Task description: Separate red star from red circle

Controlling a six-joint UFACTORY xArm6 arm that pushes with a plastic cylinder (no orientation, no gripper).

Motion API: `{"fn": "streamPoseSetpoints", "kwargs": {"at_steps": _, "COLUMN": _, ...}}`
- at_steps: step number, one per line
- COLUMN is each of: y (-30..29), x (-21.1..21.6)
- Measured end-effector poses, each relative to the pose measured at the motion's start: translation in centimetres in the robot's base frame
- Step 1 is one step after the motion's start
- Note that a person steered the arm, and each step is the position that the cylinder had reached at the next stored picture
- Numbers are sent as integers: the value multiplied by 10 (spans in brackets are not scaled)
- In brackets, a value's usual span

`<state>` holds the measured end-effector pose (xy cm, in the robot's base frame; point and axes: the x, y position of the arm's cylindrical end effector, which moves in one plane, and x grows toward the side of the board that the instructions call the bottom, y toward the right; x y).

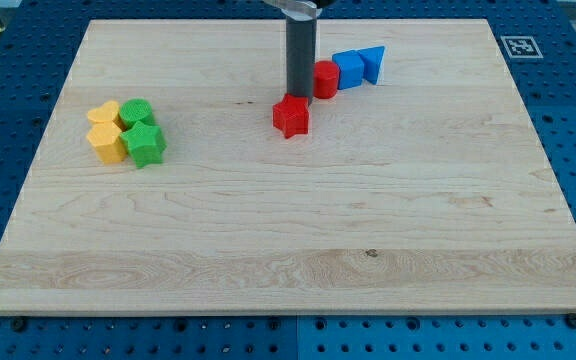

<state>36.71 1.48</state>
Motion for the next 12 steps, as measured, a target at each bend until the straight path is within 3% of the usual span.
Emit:
{"fn": "streamPoseSetpoints", "kwargs": {"at_steps": 5, "y": 4, "x": 36}}
{"fn": "streamPoseSetpoints", "kwargs": {"at_steps": 12, "y": -40, "x": 75}}
